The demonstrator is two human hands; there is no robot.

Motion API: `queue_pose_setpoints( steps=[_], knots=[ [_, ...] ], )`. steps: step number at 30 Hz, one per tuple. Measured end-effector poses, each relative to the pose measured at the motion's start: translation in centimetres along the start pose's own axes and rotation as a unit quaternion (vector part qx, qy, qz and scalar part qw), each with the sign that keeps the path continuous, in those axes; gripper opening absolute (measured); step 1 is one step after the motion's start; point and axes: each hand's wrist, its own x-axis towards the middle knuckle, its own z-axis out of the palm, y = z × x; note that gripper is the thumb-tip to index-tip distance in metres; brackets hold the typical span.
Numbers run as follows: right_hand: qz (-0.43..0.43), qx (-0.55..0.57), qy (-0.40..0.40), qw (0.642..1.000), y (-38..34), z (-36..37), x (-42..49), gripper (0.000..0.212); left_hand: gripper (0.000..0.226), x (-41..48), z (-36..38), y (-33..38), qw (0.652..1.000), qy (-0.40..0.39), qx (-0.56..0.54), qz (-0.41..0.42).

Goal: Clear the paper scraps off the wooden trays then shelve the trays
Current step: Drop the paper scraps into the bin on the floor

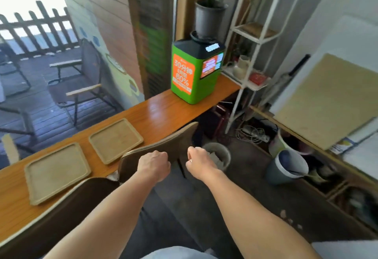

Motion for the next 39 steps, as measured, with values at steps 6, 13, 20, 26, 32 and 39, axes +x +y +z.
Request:
queue_pose_setpoints(
  steps=[6, 13, 20, 26, 32, 39],
  knots=[
    [0.084, 0.038, 0.032, 0.995, 13.1, -4.5, -3.7, 0.008, 0.029, 2.3, 0.6, 13.9, 0.997, -0.012, 0.032, 0.076],
    [0.172, 0.022, 0.057, 0.983, 25.6, -7.3, -8.0, 0.011, 0.032, 2.1, 3.7, 29.6, 0.979, -0.047, 0.043, 0.194],
    [0.19, 0.033, 0.054, 0.98, 30.7, -7.4, -8.8, 0.011, 0.032, 4.2, 5.0, 33.2, 0.983, -0.055, 0.029, 0.173],
    [0.188, 0.049, 0.027, 0.981, 32.8, -7.6, -6.5, 0.011, 0.031, 7.4, 6.9, 31.8, 0.986, -0.082, 0.01, 0.144],
    [0.199, 0.029, 0.005, 0.979, 35.5, -9.1, -0.6, 0.012, 0.026, 13.1, 8.3, 31.1, 0.987, -0.088, -0.076, 0.113],
    [0.208, 0.011, -0.033, 0.977, 37.8, -11.5, 10.1, 0.009, 0.023, 23.1, 9.1, 31.6, 0.98, -0.103, -0.14, 0.094]
  ],
)
